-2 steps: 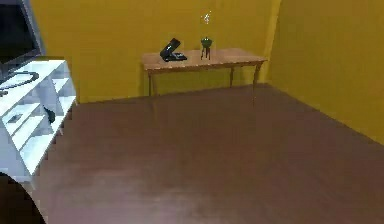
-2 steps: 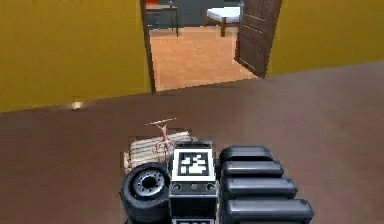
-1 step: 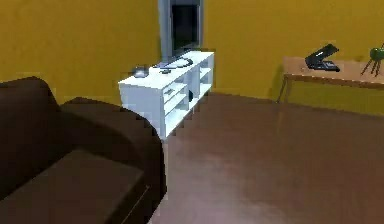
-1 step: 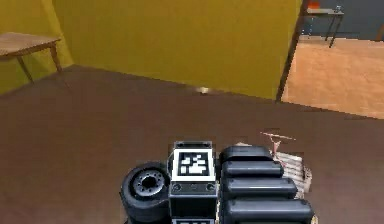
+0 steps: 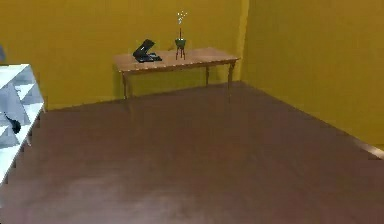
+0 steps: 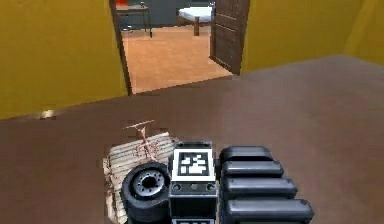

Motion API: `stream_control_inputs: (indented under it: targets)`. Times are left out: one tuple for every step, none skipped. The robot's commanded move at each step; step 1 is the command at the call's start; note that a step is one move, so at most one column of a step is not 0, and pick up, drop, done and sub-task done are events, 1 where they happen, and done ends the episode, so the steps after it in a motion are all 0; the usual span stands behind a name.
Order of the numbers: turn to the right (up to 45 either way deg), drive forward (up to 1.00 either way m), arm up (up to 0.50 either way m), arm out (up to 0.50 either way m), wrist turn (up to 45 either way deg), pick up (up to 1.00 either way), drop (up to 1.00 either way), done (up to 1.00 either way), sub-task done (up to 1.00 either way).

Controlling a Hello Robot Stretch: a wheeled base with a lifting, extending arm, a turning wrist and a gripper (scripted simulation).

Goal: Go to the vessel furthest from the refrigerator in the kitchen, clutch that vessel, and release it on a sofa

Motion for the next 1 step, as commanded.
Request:
stream_control_inputs:
  targets:
    - [45.0,0.0,0.0,0.0,0.0,0.0,0.0,0.0,0.0]
